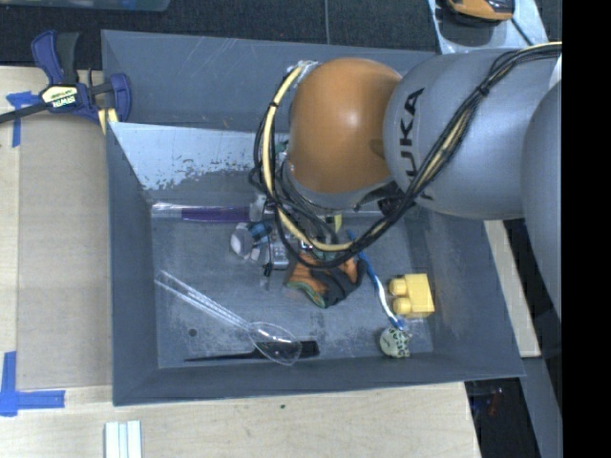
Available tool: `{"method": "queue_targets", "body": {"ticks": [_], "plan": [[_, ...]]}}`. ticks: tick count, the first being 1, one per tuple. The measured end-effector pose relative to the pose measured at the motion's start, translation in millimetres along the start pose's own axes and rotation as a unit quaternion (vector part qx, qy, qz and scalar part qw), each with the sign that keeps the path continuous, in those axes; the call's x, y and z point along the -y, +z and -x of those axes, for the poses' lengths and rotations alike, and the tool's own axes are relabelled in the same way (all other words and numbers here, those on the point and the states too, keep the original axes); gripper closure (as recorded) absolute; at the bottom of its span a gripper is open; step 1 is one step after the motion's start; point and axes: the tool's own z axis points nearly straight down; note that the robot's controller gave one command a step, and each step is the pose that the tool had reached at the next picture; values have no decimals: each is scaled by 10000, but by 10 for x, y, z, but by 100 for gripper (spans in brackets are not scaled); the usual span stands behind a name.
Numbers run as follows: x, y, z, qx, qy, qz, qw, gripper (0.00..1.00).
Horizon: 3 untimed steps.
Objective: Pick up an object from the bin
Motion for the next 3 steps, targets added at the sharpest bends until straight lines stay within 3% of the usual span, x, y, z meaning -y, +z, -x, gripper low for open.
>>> {"method": "queue_targets", "body": {"ticks": [1, 2, 3], "plan": [[3, -39, 19, 37, 11, 8, 10000, 0], [-535, 748, -24, 58, 496, 19, 9988, 0], [-810, 536, -217, 65, 898, 13, 9959, 0]]}}
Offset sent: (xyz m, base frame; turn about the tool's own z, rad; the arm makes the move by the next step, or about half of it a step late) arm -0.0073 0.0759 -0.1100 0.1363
